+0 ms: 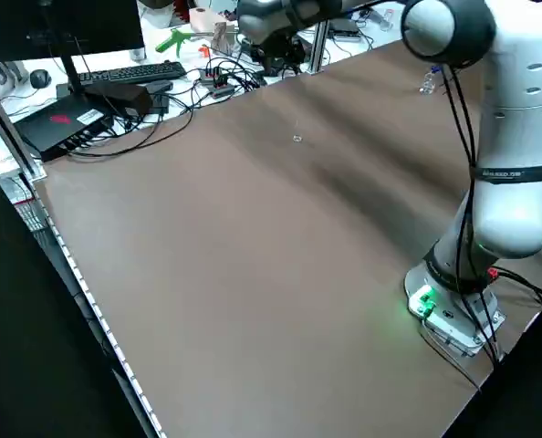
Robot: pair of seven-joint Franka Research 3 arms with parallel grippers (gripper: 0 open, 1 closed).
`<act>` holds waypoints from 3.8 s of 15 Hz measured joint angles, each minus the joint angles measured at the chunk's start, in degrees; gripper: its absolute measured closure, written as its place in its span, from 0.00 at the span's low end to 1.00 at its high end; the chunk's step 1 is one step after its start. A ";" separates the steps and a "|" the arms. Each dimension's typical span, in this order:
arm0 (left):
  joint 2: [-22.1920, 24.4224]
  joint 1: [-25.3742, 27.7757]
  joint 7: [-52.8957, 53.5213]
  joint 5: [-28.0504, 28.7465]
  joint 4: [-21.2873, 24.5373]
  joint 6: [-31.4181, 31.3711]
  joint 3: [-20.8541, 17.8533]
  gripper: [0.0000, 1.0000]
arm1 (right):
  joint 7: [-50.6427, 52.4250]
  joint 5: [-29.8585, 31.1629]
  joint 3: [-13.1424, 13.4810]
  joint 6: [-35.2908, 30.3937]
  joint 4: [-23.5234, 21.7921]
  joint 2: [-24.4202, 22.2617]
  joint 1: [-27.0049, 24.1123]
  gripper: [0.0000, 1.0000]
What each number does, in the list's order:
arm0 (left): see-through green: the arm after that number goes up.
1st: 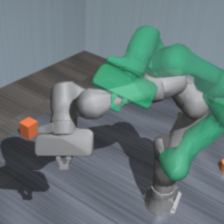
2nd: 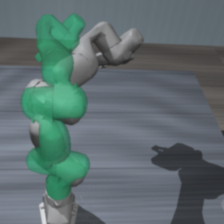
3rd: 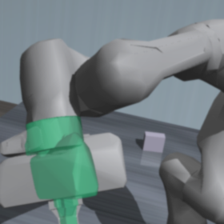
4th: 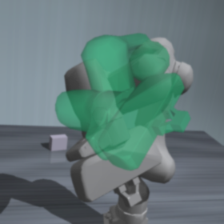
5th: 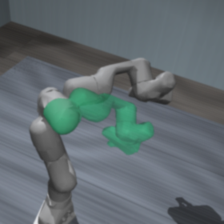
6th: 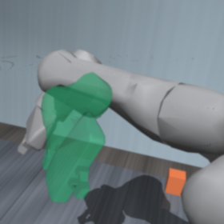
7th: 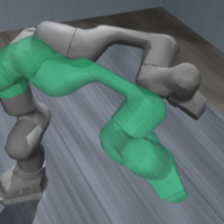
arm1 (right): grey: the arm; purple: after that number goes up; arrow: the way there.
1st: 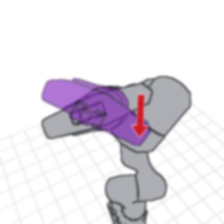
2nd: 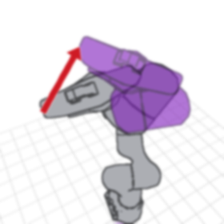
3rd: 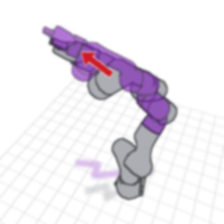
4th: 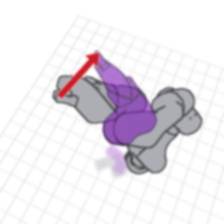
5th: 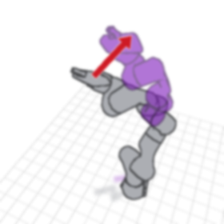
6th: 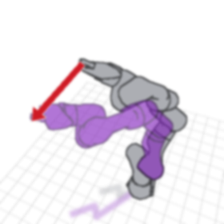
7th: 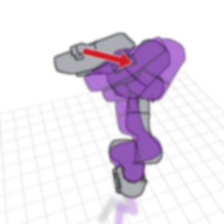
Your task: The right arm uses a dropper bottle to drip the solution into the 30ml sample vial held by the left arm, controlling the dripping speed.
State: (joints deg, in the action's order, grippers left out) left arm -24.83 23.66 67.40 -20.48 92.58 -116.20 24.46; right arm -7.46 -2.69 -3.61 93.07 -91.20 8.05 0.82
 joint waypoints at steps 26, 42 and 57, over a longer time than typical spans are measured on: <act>13.12 -3.83 -64.90 21.23 -7.11 22.18 -1.57 0.01 | 3.47 0.02 -1.60 1.31 -2.53 -8.35 -1.78 0.00; 25.45 -30.99 -82.16 19.85 -4.46 29.63 -35.09 0.00 | 4.36 -0.01 -2.01 2.24 -5.01 -9.57 -0.88 0.00; 18.58 -38.00 -83.68 18.89 -3.18 26.06 -32.51 0.01 | 8.94 0.11 -1.45 2.20 -5.79 -9.66 -1.34 0.00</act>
State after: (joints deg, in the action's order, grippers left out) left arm -6.25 -14.34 -16.28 -1.59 89.41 -90.14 -8.05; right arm 1.48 -2.58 -5.06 95.26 -96.98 -1.61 -0.51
